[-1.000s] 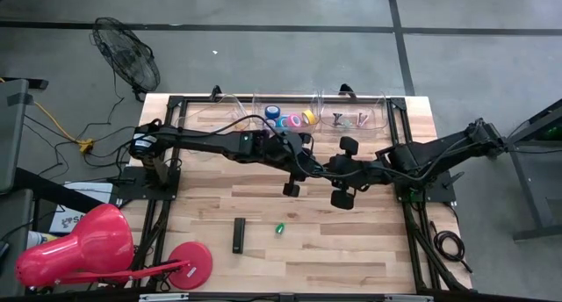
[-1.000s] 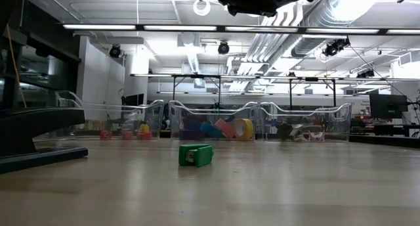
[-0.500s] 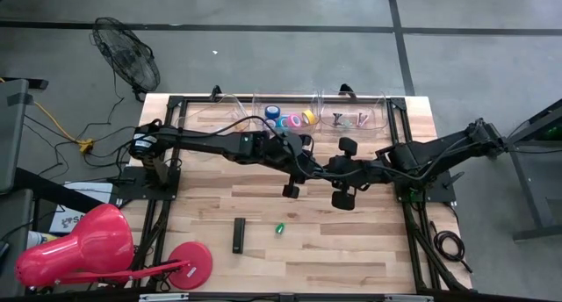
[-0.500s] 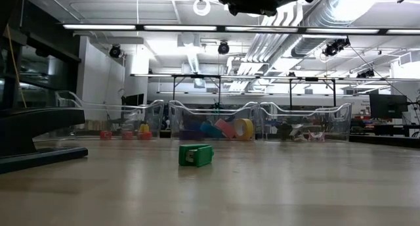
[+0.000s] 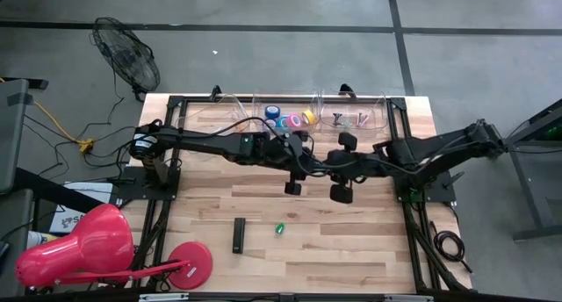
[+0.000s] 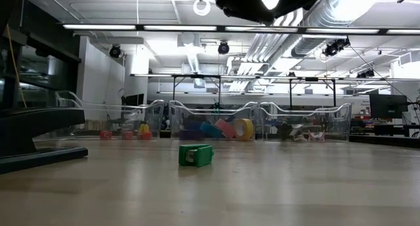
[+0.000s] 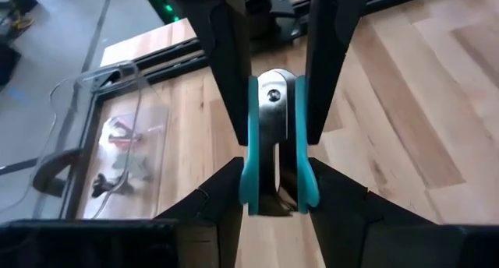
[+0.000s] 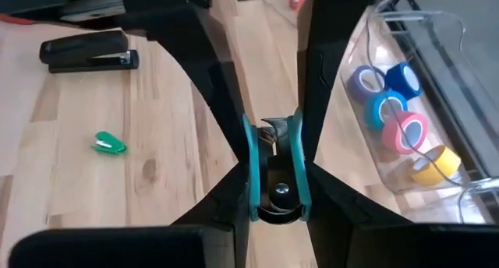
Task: Pick and place Stapler, Stapler remover, tape
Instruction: Put the blue staple remover into the right transparent bin, then put the green stapler into the left transparent bin
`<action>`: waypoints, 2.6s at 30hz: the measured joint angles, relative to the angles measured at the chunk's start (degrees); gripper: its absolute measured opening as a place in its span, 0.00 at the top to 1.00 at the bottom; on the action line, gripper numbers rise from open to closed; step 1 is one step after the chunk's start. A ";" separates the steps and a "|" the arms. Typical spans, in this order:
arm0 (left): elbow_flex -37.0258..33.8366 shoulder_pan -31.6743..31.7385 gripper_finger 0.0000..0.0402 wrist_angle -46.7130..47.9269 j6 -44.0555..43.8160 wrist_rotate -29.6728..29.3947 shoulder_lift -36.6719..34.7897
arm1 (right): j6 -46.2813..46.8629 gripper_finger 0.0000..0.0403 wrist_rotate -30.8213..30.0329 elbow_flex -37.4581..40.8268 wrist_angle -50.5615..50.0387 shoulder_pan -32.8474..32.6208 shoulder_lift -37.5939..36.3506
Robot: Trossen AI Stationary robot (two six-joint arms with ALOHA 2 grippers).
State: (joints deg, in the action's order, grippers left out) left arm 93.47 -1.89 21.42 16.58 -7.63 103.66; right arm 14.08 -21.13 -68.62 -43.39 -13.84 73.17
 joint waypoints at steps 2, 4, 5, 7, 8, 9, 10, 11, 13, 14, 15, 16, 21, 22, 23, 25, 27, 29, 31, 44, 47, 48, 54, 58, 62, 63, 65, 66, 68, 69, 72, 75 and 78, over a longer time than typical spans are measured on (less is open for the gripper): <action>0.00 0.00 0.68 0.31 0.06 -0.46 0.00 | -0.12 0.79 1.44 0.00 -0.56 1.00 -0.04; 0.00 0.00 0.65 0.79 0.81 -0.95 0.00 | 0.01 0.79 2.84 0.00 -1.63 2.06 -0.09; 0.00 0.02 0.64 1.22 1.24 -1.35 0.00 | 0.27 0.79 3.40 0.00 -2.87 2.65 -0.09; 0.00 0.10 0.62 1.84 1.37 -2.41 0.00 | 0.51 0.79 4.20 0.17 -5.58 3.85 -0.09; 0.00 0.13 0.60 2.31 1.38 -3.52 0.00 | 0.76 0.79 4.14 0.17 -6.35 4.49 -0.09; 0.00 0.13 0.59 3.12 1.38 -4.99 0.00 | 1.00 0.79 4.12 0.16 -7.54 5.16 -0.09; 0.00 0.13 0.58 3.89 1.42 -6.43 0.00 | 1.30 0.79 4.13 0.15 -9.20 5.94 -0.09; 0.00 0.29 0.57 4.76 1.46 -7.73 0.00 | 1.49 0.79 3.96 0.15 -10.67 6.83 -0.09; 0.00 0.81 0.55 7.19 1.14 -8.64 -0.05 | 1.94 0.79 3.62 0.15 -12.09 8.83 -0.09; 0.00 1.27 0.54 8.57 0.44 -8.48 -0.19 | 2.16 0.79 3.49 0.15 -12.79 9.98 -0.09; 0.00 1.83 0.54 10.30 -0.61 -8.06 -0.53 | 2.33 0.79 3.52 0.15 -13.65 11.37 -0.09; 0.00 2.52 0.54 11.85 -1.85 -7.61 -0.80 | 2.41 0.79 3.42 0.15 -14.42 12.85 -0.09; -0.07 7.35 0.54 19.28 -8.85 -2.24 -1.18 | 3.54 0.79 0.61 0.15 -16.36 21.87 -0.09; -0.07 8.44 0.54 20.15 -9.90 -0.98 -1.28 | 3.52 0.79 0.60 0.15 -16.38 23.87 -0.09; -0.05 9.51 0.54 20.66 -10.77 0.33 -1.43 | 3.52 0.79 0.60 0.15 -16.46 26.00 -0.09; -0.04 11.47 0.54 22.82 -11.60 2.94 -1.53 | 3.50 0.79 0.66 0.15 -16.40 30.06 -0.09; -0.04 13.12 0.54 24.64 -11.81 4.51 -1.49 | 3.50 0.79 1.05 0.15 -16.38 34.30 -0.09; -0.06 14.59 0.54 25.74 -10.63 5.02 -1.49 | 3.42 0.79 2.31 0.15 -16.35 38.61 -0.09; -0.61 16.01 0.54 25.48 -9.22 5.38 -1.49 | 3.36 0.79 4.13 0.14 -16.18 42.75 0.14; -3.34 25.44 0.54 25.67 -2.67 13.41 -1.49 | 0.86 0.79 12.82 0.11 -12.62 58.76 11.08; -3.34 27.40 0.54 25.67 -1.82 14.97 -1.49 | 0.80 0.79 14.06 0.09 -12.37 60.46 14.38; -3.34 27.97 0.54 25.71 -1.79 15.58 -1.49 | 0.66 0.79 14.27 0.09 -12.36 60.90 15.42; -3.34 30.48 0.54 27.10 0.06 18.83 -1.46 | 0.40 0.79 16.67 0.09 -10.61 62.29 20.62; -3.34 31.28 0.54 27.17 1.44 19.38 -1.46 | 0.71 0.79 16.99 0.09 -8.97 62.72 22.83; -3.34 31.56 0.54 27.17 2.64 20.20 -1.44 | 1.36 0.79 15.36 0.09 -8.21 63.40 24.74; -3.34 31.56 0.54 27.14 2.68 20.32 -1.44 | 1.40 0.79 15.13 0.09 -8.20 63.51 25.08; -3.34 31.52 0.54 27.11 2.71 20.35 -1.44 | 1.53 0.79 15.00 0.09 -8.20 63.77 25.48; -3.34 31.52 0.54 27.06 2.87 20.37 -1.44 | 1.89 0.78 14.88 0.09 -8.19 63.75 25.53; -3.34 31.52 0.54 26.87 3.23 20.93 -1.44 | 2.92 0.71 14.34 0.09 -8.18 63.75 25.53; -3.34 31.52 0.54 26.74 3.27 21.28 -1.44 | 3.45 0.66 13.95 0.09 -8.16 63.75 25.53; -3.34 31.52 0.54 26.72 3.30 22.15 -1.44 | 3.91 0.52 12.68 0.09 -8.16 63.73 25.53; -3.34 31.52 0.54 26.74 3.27 22.16 -1.44 | 3.89 0.41 13.03 0.09 -8.18 63.75 25.51; -3.34 31.52 0.54 26.90 3.16 22.17 -1.43 | 5.03 0.35 13.56 0.09 -8.20 63.73 24.55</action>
State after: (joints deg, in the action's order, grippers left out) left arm 90.13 29.63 48.33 19.74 14.55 102.23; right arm 19.11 -7.57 -68.53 -51.59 49.89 97.71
